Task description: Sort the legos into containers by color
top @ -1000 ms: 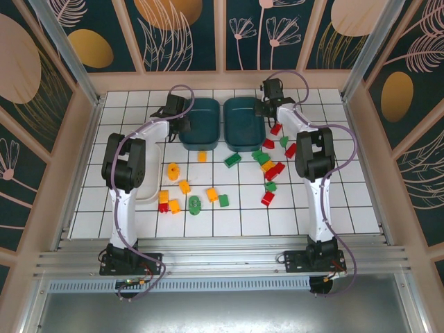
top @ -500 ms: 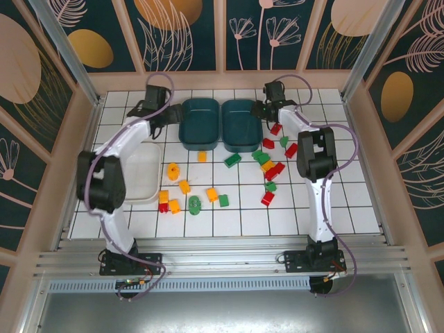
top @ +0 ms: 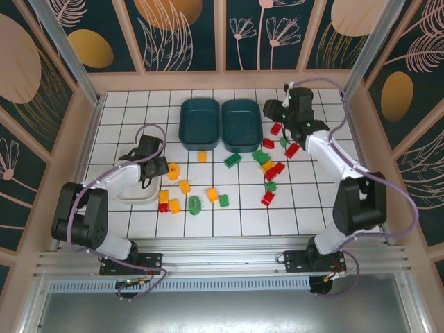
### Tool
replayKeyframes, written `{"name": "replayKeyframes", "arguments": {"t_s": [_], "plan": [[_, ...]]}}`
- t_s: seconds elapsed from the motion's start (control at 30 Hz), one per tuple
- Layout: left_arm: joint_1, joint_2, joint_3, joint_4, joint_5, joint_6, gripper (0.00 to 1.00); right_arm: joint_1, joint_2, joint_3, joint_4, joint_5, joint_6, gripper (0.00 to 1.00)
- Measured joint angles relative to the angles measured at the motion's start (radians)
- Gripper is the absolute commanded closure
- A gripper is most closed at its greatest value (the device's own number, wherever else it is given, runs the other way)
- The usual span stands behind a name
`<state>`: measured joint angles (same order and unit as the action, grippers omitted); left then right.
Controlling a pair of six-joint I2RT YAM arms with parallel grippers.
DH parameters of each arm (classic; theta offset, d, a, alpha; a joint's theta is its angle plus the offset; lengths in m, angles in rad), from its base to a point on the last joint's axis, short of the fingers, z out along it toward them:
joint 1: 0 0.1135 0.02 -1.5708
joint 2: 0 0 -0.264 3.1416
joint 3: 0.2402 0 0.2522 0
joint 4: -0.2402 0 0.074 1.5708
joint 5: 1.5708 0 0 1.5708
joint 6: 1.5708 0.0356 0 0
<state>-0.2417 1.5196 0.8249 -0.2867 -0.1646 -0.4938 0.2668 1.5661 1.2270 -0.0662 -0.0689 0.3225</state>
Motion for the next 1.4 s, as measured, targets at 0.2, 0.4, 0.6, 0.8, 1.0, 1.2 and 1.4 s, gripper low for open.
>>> {"name": "replayKeyframes", "arguments": {"t_s": [0.2, 0.4, 0.6, 0.8, 1.0, 1.2, 1.4], "plan": [[-0.002, 0.016, 0.005, 0.049, -0.055, 0.018, 0.92, 0.002, -0.085, -0.234, 0.007, 0.001, 0.018, 0.53], [-0.003, 0.082, 0.077, 0.048, -0.150, 0.043, 1.00, 0.002, -0.134, -0.312, -0.005, 0.014, 0.028, 0.55], [-0.005, 0.205, 0.312, 0.026, -0.186, 0.085, 1.00, 0.032, -0.175, -0.353, 0.004, 0.040, 0.027, 0.51], [-0.009, 0.399, 0.640, 0.011, -0.174, 0.151, 1.00, 0.027, -0.164, -0.403, 0.003, 0.070, 0.016, 0.45], [-0.009, 0.609, 0.917, -0.047, -0.096, 0.206, 1.00, 0.039, -0.076, -0.404, 0.007, 0.080, -0.025, 0.44], [-0.009, 0.747, 1.064, -0.101, -0.013, 0.225, 1.00, 0.060, -0.042, -0.404, 0.007, 0.097, -0.040, 0.44], [-0.012, 0.761, 1.067, -0.125, 0.023, 0.238, 0.70, 0.060, -0.042, -0.404, 0.011, 0.104, -0.055, 0.43]]}}
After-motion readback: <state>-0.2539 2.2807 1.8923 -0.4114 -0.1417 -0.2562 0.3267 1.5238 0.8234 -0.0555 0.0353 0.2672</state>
